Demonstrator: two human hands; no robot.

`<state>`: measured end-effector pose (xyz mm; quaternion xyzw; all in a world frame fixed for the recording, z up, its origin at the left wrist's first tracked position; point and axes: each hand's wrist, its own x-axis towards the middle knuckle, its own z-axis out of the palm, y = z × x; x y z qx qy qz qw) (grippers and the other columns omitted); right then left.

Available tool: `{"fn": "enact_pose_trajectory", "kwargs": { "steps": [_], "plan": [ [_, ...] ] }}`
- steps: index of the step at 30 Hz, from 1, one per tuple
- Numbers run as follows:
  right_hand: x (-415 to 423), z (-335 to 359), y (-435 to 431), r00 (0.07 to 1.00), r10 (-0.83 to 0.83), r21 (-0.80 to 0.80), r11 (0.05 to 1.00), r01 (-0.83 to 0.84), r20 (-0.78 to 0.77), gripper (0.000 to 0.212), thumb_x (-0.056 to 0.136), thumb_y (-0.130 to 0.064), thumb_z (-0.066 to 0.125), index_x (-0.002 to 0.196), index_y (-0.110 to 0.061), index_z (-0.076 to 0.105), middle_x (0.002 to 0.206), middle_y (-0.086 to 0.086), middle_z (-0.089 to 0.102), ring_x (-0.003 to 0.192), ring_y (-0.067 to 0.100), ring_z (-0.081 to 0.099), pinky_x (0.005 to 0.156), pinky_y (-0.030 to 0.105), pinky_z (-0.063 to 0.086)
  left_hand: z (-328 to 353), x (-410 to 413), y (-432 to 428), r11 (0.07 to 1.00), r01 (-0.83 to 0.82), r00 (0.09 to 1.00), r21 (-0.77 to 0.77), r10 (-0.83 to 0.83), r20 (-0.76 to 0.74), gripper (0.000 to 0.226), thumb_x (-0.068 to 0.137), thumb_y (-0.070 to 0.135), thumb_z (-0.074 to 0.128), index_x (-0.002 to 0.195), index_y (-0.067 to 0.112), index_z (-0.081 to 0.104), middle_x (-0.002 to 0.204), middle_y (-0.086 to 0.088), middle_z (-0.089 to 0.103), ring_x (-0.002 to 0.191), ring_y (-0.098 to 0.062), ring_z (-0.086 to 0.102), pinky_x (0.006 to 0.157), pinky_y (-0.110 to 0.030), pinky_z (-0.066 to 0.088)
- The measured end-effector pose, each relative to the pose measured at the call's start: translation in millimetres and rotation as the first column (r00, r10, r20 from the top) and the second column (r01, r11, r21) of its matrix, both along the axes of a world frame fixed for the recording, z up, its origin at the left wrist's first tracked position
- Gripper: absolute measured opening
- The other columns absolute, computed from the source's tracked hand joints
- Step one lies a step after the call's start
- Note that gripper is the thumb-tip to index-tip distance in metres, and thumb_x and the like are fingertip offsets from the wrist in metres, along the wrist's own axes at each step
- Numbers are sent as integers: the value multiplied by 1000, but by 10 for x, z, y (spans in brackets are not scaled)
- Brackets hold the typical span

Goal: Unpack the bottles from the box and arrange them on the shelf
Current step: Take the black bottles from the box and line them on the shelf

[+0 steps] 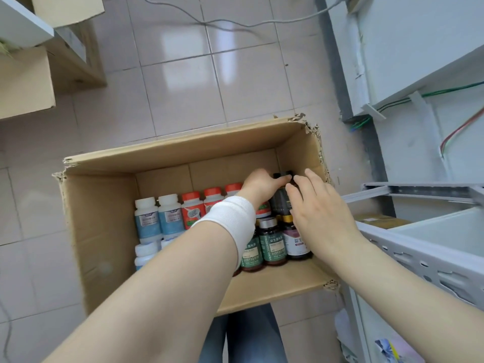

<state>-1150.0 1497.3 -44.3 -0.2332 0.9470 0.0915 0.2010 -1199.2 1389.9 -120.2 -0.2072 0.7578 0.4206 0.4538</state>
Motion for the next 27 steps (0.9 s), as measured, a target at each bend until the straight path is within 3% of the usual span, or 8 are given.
{"fn": "enact_pose_trajectory", "kwargs": {
  "steps": [3, 6, 9, 11, 16, 19, 23, 27],
  "plan": [
    [-33, -38, -23, 1000, 29, 4, 1000, -29, -10, 41, 74, -9, 33, 88, 1, 70, 87, 18, 70, 93, 38, 68, 63, 34, 55, 66, 45, -107, 994, -111, 993, 16, 112, -36, 59, 90, 44, 55, 129, -1, 50, 128, -17, 57, 118, -30, 53, 92, -31, 42],
    [-110, 12, -131, 999, 27, 58, 998, -29, 30, 30, 73, -5, 43, 90, 3, 66, 88, 21, 66, 94, 41, 66, 63, 36, 54, 123, 142, -375, 973, -230, 972, 10, 230, -37, 61, 91, 43, 55, 134, 1, 44, 132, -14, 53, 121, -28, 51, 91, -26, 39],
    [-224, -192, -203, 985, 13, 122, 992, -35, 175, 36, 83, -4, 53, 119, 0, 49, 118, 18, 53, 112, 35, 51, 85, 36, 45, 83, 244, -703, 957, -289, 957, -27, 288, -30, 63, 88, 43, 58, 135, 5, 43, 131, -11, 54, 120, -27, 52, 91, -26, 38],
    [-367, -351, -278, 976, -7, 171, 985, -31, 217, 34, 89, -11, 54, 121, -1, 49, 123, 17, 52, 114, 32, 49, 92, 35, 42, -19, 305, -891, 949, -313, 950, -36, 313, -12, 64, 86, 45, 60, 135, 8, 44, 131, -10, 55, 118, -26, 55, 96, -29, 40],
    [-616, -777, -352, 907, 61, 367, 901, -229, 416, 60, 86, -30, 61, 136, -5, 38, 138, 11, 44, 132, 29, 32, 107, 33, 25, -183, 399, -1127, 875, -480, 877, 60, 480, 21, 63, 87, 42, 61, 137, 8, 42, 133, -7, 54, 116, -23, 57, 94, -27, 39],
    [-614, -890, -347, 906, 59, 364, 904, -226, 418, 66, 81, -32, 68, 134, -5, 38, 137, 10, 46, 133, 29, 31, 108, 33, 25, -157, 421, -1127, 827, -537, 842, 164, 536, 57, 50, 89, 32, 61, 129, 6, 47, 125, -12, 60, 105, -23, 62, 90, -29, 49],
    [-619, -761, -356, 909, 58, 330, 921, -209, 413, 85, 69, -40, 77, 136, -7, 38, 138, 13, 39, 130, 30, 33, 106, 34, 30, -78, 444, -1118, 833, -516, 855, 200, 514, 68, 25, 89, 33, 61, 106, 18, 50, 116, -6, 59, 105, -21, 60, 95, -34, 49],
    [-610, -519, -385, 912, -89, 217, 976, 1, 400, 84, 70, -20, 80, 139, -10, 32, 141, 20, 28, 119, 35, 46, 91, 38, 46, 123, 456, -1151, 863, -479, 876, 160, 481, 29, 59, 87, 41, 60, 134, 9, 43, 135, -7, 51, 118, -23, 55, 102, -39, 45]
  ]
}}
